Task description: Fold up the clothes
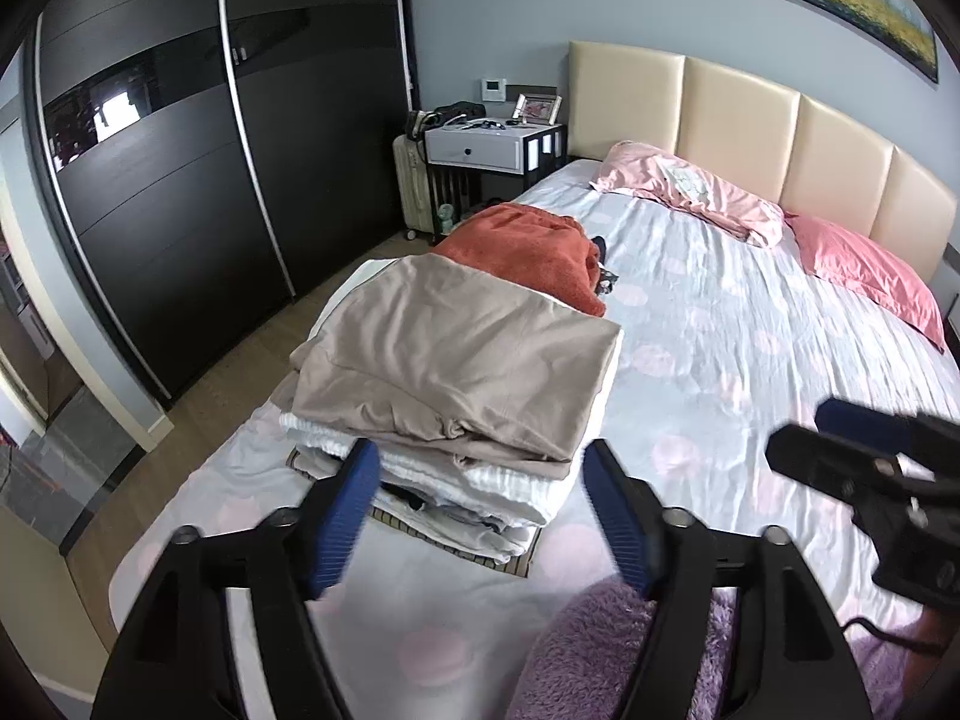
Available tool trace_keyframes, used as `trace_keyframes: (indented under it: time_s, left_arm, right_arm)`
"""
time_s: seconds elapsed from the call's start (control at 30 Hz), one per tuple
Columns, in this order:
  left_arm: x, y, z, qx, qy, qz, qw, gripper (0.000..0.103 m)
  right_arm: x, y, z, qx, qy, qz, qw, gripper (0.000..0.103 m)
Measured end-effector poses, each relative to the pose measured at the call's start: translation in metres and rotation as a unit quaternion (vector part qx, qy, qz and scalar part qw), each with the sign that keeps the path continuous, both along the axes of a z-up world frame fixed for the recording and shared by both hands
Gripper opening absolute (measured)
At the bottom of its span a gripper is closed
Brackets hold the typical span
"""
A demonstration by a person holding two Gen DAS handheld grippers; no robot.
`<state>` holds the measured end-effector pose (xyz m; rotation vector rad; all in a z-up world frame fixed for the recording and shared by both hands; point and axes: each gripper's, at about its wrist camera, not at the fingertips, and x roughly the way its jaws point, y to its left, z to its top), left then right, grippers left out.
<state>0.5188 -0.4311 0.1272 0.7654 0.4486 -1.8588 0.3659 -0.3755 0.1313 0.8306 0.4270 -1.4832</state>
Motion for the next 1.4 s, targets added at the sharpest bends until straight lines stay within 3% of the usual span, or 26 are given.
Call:
trace_keyframes:
  time_s: [0.33, 0.6, 1.4]
  left_arm:
    - [0.003, 0.014, -0.016, -0.01, 0.012, 0.017, 0.9997, 0.078]
    - [0.004, 0.016, -0.042, 0.014, -0.006, 0.032, 0.9994, 0.078]
    - [-0.005, 0.022, -0.038, 0.002, -0.016, 0.025, 0.9996, 0.078]
  right_arm:
    - [0.011, 0.024, -0.029, -0.017, -0.002, -0.01, 1.0, 0.054]
    - [0.006, 0.037, -0.043, -0.029, -0.006, -0.015, 0.999, 0.055]
    - [0.012, 0.042, -0.042, -0.045, -0.01, 0.004, 0.999, 0.056]
